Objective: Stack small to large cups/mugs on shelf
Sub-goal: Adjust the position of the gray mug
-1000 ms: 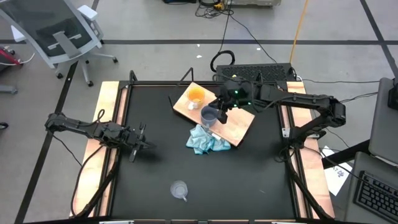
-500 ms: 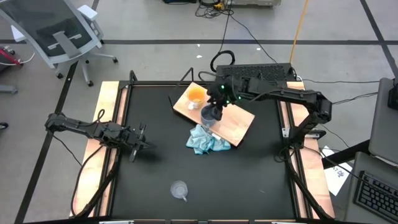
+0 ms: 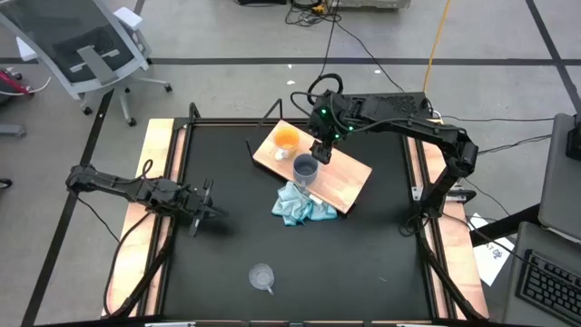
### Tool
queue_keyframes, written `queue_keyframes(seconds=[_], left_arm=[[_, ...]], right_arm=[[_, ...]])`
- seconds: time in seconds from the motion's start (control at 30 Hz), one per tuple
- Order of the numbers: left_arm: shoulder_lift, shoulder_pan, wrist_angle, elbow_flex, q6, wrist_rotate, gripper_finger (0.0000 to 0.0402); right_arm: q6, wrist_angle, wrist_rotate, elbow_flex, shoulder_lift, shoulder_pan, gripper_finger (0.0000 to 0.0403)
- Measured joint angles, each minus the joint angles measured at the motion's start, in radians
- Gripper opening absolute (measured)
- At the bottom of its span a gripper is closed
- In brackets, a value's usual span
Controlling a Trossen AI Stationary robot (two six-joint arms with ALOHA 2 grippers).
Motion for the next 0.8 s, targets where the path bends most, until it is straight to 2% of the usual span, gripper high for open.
queue_keyframes(seconds=[0.23,0.33,0.47,0.63,0.8], left_arm=[[0.000,0.000,0.000,0.000,0.000,0.000,0.0024],[0.000,0.000,0.000,0.000,0.001,0.000,0.0024],[0.000,0.000,0.000,0.000,0.001,0.000,0.0024],[0.000,0.000,0.000,0.000,0.003,0.000,0.0024],[0.000,0.000,0.000,0.000,0.016,0.000,0.0024]], right_arm=[[-0.022,0.065,-0.001,0.000,0.000,0.000,0.0218],[0.041,0.151,0.000,-0.022,-0.001,0.012,0.0218],[0.055,0.173,-0.002,-0.033,0.001,0.041,0.0217],[0.082,0.103,0.001,-0.023,0.001,0.055,0.0217],[0.099,-0.036,0.080,0.038,0.004,0.055,0.0217]])
